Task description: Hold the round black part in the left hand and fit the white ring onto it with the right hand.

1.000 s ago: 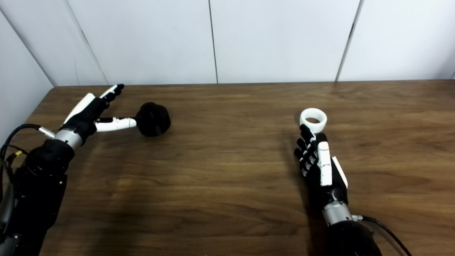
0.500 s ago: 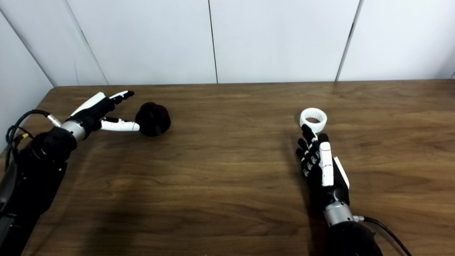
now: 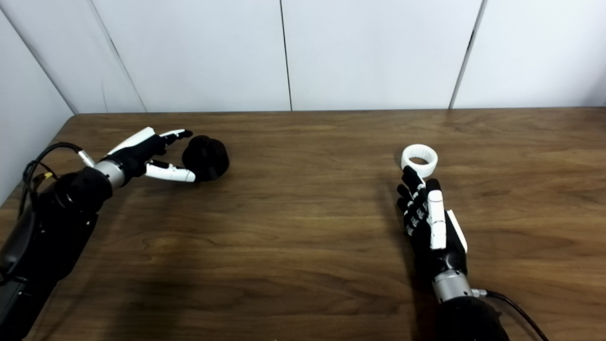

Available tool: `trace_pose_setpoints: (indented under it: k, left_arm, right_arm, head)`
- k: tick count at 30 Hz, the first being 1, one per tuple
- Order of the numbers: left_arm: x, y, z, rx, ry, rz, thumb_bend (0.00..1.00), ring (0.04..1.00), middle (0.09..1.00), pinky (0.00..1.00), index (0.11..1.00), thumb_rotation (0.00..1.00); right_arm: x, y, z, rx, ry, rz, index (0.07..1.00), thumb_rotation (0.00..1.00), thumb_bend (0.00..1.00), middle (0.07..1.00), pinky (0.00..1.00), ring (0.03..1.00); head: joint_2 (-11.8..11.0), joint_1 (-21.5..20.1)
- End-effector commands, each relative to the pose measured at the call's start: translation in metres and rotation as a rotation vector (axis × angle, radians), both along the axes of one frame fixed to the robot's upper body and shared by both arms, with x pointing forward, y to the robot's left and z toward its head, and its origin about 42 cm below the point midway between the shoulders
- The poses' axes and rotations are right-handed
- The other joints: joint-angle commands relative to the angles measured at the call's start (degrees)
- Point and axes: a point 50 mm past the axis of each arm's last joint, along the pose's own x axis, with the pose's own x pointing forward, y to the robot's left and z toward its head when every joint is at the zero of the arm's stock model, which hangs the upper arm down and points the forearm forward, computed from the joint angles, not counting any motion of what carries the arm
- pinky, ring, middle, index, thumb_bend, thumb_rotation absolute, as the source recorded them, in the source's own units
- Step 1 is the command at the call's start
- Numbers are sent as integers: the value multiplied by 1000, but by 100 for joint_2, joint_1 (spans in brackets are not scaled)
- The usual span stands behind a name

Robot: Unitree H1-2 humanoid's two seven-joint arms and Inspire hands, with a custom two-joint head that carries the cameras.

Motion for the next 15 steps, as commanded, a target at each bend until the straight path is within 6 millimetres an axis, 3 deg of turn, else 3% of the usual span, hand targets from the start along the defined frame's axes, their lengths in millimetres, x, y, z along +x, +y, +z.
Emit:
trace_pose_setpoints:
  k: [1,15]
  left_arm:
    - [13,3,33,47,-90,6,1000,1000,1000,938,960,434]
    - [33,-6,29,53,-80,4,1000,1000,1000,954,968,430]
  right_arm:
    - [3,3,15,14,-89,-4,931,1000,534,977,1000,983]
    - [-1,0,12,9,-79,-20,905,1000,556,968,1000,976]
  head:
    - [-2,8]
    - [-64,-19]
